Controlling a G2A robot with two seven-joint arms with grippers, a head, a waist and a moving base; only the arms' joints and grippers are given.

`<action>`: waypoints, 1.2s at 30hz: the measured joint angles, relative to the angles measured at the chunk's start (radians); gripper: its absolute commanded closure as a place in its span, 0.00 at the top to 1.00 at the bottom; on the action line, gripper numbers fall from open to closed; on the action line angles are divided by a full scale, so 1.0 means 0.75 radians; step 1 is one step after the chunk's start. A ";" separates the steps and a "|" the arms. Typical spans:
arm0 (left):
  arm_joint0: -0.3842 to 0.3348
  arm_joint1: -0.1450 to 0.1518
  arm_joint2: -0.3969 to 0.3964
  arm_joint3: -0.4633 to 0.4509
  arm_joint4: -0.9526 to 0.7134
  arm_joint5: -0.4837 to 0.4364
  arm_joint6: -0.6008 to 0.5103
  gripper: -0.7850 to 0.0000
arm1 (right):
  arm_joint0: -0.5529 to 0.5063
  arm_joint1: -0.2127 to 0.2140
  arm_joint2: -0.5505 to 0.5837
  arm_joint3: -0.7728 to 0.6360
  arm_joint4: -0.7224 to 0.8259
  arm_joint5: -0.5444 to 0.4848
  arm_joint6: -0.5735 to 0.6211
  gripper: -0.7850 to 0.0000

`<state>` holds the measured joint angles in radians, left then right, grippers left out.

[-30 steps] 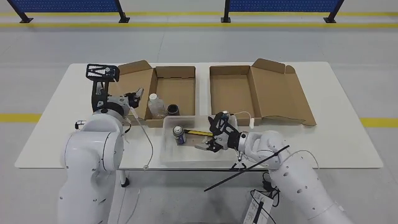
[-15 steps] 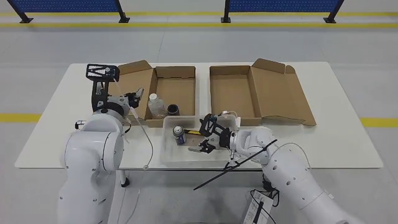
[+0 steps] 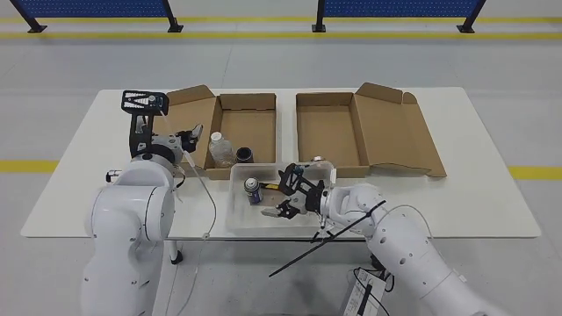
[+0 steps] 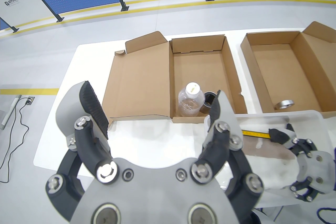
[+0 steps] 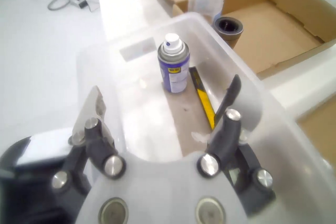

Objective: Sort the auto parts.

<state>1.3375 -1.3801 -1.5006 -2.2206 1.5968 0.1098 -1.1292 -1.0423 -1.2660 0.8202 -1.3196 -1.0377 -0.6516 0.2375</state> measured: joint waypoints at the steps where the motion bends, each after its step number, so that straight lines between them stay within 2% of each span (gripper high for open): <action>1: 0.000 0.000 0.000 0.000 0.000 0.000 0.000 1.00 | 0.006 -0.005 -0.011 0.013 0.000 0.004 -0.008 1.00; 23: 0.000 0.000 0.000 0.000 0.000 0.000 0.000 1.00 | 0.272 -0.166 -0.247 0.441 0.061 -0.019 -0.107 1.00; 26: 0.000 0.000 0.000 0.000 0.000 0.000 0.000 1.00 | 0.299 -0.186 -0.267 0.488 0.062 -0.028 -0.116 0.95; 29: 0.000 0.000 0.000 0.000 0.000 0.000 0.000 1.00 | 0.321 -0.204 -0.281 0.530 0.063 -0.039 -0.129 0.80; 32: 0.000 0.000 0.000 0.000 0.000 0.000 0.000 1.00 | 0.341 -0.220 -0.295 0.566 0.062 -0.053 -0.138 0.74; 34: 0.000 0.000 0.000 0.000 0.000 0.000 0.000 1.00 | 0.353 -0.232 -0.305 0.591 0.062 -0.063 -0.142 0.78; 36: 0.000 0.000 0.000 0.000 0.000 0.000 0.000 1.00 | 0.363 -0.241 -0.312 0.612 0.061 -0.068 -0.150 0.73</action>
<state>1.3375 -1.3801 -1.5006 -2.2206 1.5968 0.1098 -1.1292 -0.7701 -1.4470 0.5865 -0.8605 -0.9918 -0.7026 0.1251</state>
